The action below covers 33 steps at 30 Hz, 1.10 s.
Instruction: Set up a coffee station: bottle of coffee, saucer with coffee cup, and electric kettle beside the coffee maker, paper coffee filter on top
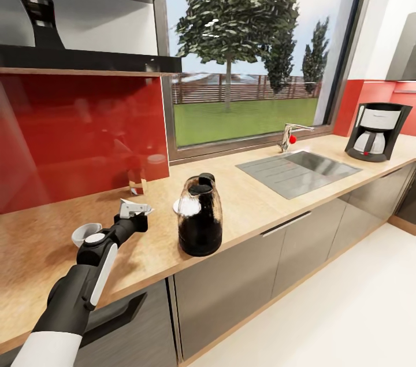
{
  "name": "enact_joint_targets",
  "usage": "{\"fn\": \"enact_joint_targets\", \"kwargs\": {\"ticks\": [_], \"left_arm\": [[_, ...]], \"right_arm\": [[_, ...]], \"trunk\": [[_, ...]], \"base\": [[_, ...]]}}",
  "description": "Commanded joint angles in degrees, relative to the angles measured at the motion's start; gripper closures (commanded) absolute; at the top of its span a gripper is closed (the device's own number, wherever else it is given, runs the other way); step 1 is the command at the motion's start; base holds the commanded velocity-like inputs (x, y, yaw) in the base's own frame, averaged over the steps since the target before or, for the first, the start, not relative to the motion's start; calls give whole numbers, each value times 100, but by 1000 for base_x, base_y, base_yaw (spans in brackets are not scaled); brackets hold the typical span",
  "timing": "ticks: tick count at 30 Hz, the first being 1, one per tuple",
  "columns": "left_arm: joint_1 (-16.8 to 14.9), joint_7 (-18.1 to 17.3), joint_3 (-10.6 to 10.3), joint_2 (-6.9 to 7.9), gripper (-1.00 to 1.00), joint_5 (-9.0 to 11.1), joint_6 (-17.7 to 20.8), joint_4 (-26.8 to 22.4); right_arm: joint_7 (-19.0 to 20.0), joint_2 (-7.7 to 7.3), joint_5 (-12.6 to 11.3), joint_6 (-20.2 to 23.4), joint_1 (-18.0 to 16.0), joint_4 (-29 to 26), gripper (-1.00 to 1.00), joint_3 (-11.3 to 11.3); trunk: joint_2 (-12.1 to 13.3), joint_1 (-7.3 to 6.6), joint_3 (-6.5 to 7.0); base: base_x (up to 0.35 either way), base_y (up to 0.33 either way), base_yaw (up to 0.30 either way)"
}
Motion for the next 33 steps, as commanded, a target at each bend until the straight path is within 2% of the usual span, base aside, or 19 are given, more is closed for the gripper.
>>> {"fn": "enact_joint_targets", "kwargs": {"ticks": [1, 31, 33], "left_arm": [[-4, -9, 3, 1, 100, 10, 33, -6], [-4, -11, 2, 1, 100, 10, 33, -13], [-4, -13, 3, 1, 100, 10, 33, -14]], "right_arm": [[-1, -1, 44, -16, -4, 4, -100, -2], [-1, -1, 44, -17, -4, 4, -100, -2], [-1, -1, 44, -18, -4, 4, -100, -2]], "trunk": [[-4, 0, -7], [1199, -659, 532], [1199, -659, 532]], "base": [[0, 0, 0], [0, 0, 0], [0, 0, 0]]}}
